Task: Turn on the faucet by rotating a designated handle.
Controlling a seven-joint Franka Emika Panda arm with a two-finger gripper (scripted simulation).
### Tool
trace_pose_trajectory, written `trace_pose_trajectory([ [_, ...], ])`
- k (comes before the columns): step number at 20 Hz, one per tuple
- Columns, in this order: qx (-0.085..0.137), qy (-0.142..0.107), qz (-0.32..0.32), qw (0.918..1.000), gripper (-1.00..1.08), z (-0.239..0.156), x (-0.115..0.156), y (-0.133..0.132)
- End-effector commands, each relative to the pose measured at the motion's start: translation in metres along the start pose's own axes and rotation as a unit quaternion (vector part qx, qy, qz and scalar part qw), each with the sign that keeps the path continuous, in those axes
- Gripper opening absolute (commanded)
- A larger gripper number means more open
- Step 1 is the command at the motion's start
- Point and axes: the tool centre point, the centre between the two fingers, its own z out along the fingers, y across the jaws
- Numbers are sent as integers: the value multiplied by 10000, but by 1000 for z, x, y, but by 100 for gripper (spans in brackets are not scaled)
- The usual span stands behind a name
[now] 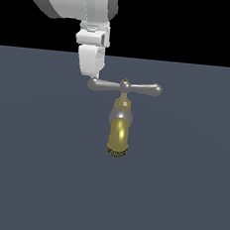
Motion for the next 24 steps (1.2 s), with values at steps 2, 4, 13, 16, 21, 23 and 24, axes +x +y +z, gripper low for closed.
trace_pose_trajectory([
  [2,-32,4,1,10000,-100,0,-1,12],
  [4,-32,4,1,10000,-100,0,-1,17],
  [13,-31,4,5,10000,-100,0,-3,39],
  [16,-31,4,5,10000,-100,0,-4,46],
  [21,-31,4,5,10000,-100,0,-5,58],
  [23,-31,4,5,10000,-100,0,-5,63],
  [24,-31,4,5,10000,-100,0,-6,65],
])
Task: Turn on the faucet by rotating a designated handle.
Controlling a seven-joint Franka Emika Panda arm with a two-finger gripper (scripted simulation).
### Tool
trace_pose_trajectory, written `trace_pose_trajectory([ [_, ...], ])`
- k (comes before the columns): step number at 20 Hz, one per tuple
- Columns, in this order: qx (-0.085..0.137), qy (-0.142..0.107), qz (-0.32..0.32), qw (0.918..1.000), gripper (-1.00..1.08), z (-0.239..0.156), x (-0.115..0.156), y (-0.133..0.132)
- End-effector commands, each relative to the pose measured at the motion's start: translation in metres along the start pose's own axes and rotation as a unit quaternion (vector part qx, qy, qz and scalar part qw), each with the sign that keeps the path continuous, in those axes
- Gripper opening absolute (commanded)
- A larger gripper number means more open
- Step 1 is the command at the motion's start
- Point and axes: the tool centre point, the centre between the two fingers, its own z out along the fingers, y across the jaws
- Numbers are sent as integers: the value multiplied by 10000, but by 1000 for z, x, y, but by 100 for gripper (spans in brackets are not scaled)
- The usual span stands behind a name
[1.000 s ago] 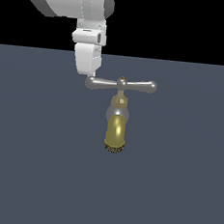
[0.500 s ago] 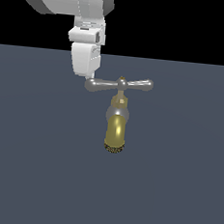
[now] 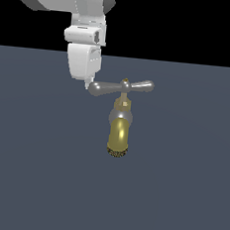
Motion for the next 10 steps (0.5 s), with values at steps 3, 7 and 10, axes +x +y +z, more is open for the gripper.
trace_pose_trajectory([
  [3,-6,14,-16,10000,-100,0,0,5],
  [7,-9,13,-15,10000,-100,0,7,14],
  [10,-11,12,-15,10000,-100,0,12,21],
])
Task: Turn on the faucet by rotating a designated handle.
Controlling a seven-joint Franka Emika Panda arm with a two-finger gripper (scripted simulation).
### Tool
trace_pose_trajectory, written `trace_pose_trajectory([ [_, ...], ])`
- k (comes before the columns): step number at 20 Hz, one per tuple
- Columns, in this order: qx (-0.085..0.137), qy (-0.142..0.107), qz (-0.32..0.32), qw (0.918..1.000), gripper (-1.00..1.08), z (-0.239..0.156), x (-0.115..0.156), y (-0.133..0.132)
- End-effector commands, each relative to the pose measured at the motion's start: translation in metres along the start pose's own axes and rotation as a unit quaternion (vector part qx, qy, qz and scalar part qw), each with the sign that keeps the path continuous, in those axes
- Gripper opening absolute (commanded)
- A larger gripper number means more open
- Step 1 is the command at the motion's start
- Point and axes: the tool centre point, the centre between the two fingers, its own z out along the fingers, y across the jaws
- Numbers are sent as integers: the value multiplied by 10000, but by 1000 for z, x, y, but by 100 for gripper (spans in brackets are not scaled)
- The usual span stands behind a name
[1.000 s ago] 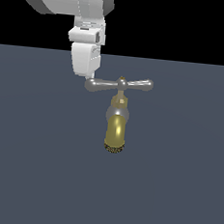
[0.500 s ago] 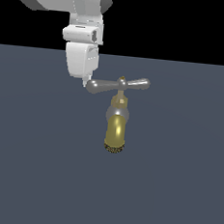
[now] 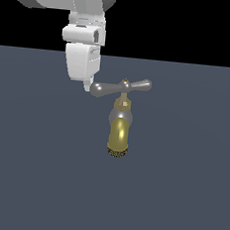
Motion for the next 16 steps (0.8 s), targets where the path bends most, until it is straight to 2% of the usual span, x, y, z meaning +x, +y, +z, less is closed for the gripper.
trace_pose_trajectory([
  [1,-22,13,64,10000,-100,0,12,7],
  [16,-32,8,66,10000,-100,0,35,37],
])
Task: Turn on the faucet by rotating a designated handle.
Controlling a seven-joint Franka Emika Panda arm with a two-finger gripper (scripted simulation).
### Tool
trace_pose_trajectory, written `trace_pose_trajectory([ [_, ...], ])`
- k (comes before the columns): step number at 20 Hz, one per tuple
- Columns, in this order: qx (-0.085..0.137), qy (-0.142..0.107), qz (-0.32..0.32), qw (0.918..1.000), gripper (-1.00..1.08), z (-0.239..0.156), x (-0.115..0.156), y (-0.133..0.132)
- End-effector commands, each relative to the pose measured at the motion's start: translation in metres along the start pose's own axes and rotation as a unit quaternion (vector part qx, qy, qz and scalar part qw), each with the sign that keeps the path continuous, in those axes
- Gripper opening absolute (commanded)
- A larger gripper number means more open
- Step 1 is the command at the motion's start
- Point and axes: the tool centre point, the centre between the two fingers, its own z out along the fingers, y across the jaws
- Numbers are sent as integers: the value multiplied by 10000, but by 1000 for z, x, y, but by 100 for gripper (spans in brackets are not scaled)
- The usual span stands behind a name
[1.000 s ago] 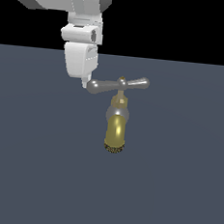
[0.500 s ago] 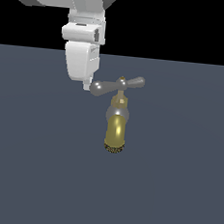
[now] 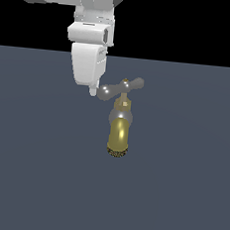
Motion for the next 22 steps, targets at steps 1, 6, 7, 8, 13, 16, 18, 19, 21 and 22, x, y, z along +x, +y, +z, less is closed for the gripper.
trace_pose_trajectory([
  [1,-24,8,78,10000,-100,0,12,6],
  [6,-24,8,78,10000,-100,0,19,15],
  [7,-27,8,79,10000,-100,0,21,17],
  [8,-27,8,79,10000,-100,0,22,19],
  [13,-29,8,81,10000,-100,0,29,28],
  [16,-26,2,-24,10000,-100,0,23,28],
  [18,-27,2,-11,10000,-100,0,35,29],
  [19,-27,3,-4,10000,-100,0,42,30],
  [21,-28,3,9,10000,-100,0,55,31],
  [22,-28,4,16,10000,-100,0,61,32],
])
